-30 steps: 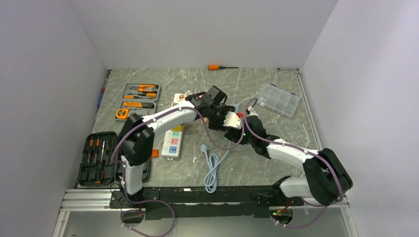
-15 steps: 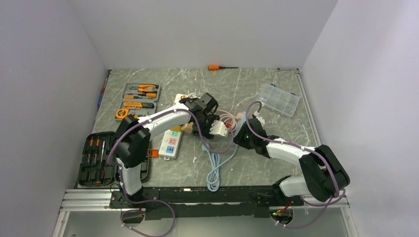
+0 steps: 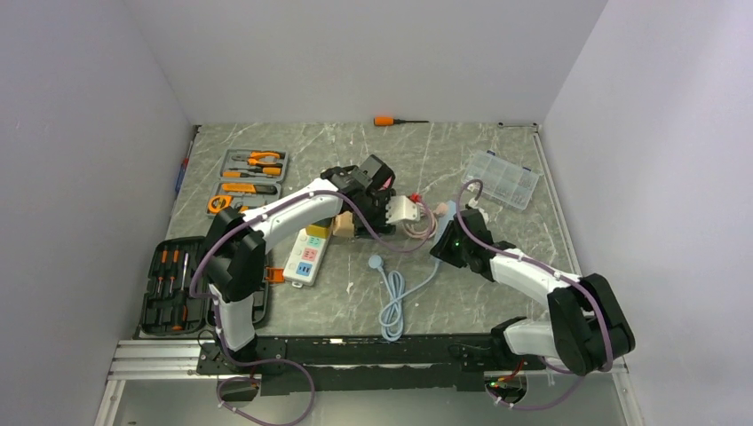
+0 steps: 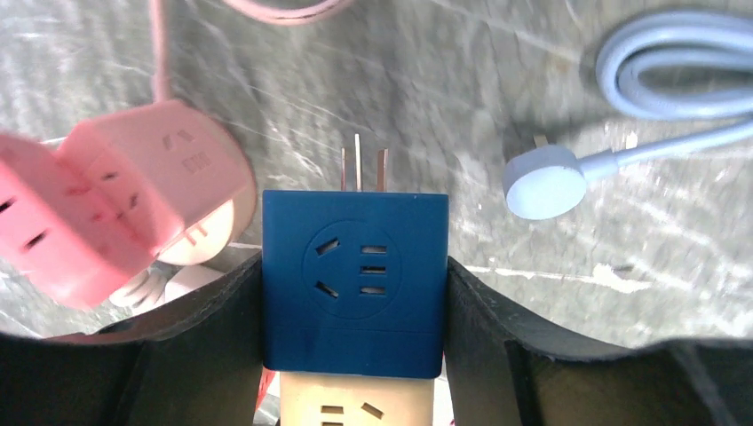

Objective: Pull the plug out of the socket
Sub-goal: Place the plug at the center of the board.

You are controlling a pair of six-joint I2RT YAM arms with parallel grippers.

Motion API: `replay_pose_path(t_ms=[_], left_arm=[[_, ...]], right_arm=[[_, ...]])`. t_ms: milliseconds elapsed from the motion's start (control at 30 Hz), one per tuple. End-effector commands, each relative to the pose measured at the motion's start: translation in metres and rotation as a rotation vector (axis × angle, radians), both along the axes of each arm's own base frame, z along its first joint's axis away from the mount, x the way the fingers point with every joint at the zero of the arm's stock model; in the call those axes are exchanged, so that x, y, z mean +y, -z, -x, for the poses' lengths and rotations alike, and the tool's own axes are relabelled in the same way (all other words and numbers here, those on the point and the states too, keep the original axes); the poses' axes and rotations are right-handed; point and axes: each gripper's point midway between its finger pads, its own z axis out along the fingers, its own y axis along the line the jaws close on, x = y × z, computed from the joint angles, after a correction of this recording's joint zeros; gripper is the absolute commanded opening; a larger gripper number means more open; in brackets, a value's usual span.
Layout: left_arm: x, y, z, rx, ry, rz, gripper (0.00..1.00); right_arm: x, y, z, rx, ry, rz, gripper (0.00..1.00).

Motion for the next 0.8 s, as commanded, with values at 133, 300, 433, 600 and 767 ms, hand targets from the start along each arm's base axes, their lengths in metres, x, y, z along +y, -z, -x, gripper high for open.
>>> replay_pose_path(t_ms=[133, 300, 433, 600, 767], left_arm=[[-0.019, -0.046, -0.005, 0.091, -0.414, 0.246, 0.19], [-0.007, -0.029, -0.011, 0.24, -0.66, 0.322, 0.31], [0.005, -0.012, -0.008, 0.32, -0.793, 0.32, 0.36], [-0.001, 0.002, 0.003, 0.447, -0.858, 0.332, 0.67], [-0.01, -0.002, 0.011, 0.529, -0.839, 0.327, 0.97]], right_arm=[[-0.024, -0.032, -0.015, -0.073, 0.011, 0.057, 0.0], [-0.022, -0.047, -0.021, -0.121, -0.009, 0.051, 0.0], [-0.013, -0.059, -0.028, -0.155, -0.047, 0.022, 0.0], [0.003, -0.073, -0.036, -0.192, -0.104, -0.035, 0.0], [0.015, -0.084, -0.04, -0.224, -0.166, -0.069, 0.0]])
